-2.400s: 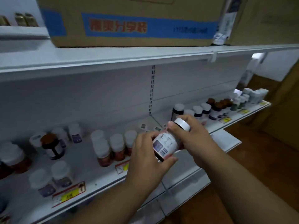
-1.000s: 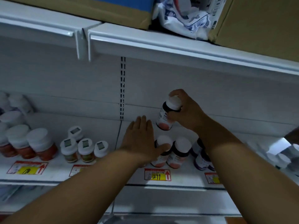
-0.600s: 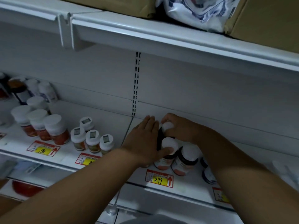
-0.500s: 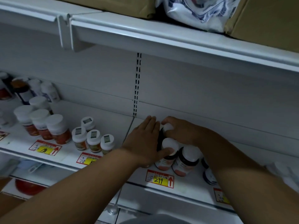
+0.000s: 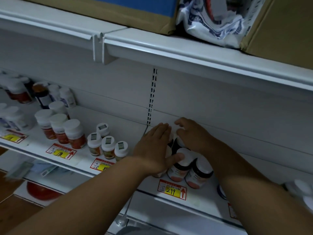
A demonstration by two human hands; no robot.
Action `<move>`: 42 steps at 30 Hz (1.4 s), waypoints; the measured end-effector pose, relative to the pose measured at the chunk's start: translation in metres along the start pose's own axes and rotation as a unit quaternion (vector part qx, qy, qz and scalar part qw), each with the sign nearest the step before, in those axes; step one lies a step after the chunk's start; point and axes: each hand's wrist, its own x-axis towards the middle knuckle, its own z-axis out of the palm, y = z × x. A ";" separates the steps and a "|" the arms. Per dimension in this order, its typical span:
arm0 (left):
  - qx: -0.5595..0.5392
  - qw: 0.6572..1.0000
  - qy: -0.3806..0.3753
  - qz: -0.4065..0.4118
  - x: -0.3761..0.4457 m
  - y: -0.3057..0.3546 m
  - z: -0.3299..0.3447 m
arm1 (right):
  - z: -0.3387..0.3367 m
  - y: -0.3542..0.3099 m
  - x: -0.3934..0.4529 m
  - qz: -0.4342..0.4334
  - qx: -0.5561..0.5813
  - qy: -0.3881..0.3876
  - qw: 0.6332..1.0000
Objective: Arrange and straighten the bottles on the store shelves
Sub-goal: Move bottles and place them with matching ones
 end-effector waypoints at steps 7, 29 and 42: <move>-0.028 0.988 0.151 -0.012 -0.055 -0.061 -0.043 | 0.024 -0.086 -0.004 -0.087 0.039 0.098 0.991; -0.024 0.962 0.199 -0.184 -0.210 -0.361 -0.180 | 0.202 -0.393 0.126 -0.110 0.051 0.108 0.987; 0.024 0.980 0.108 -0.163 -0.168 -0.467 -0.183 | 0.232 -0.402 0.296 -0.012 -0.261 0.020 0.965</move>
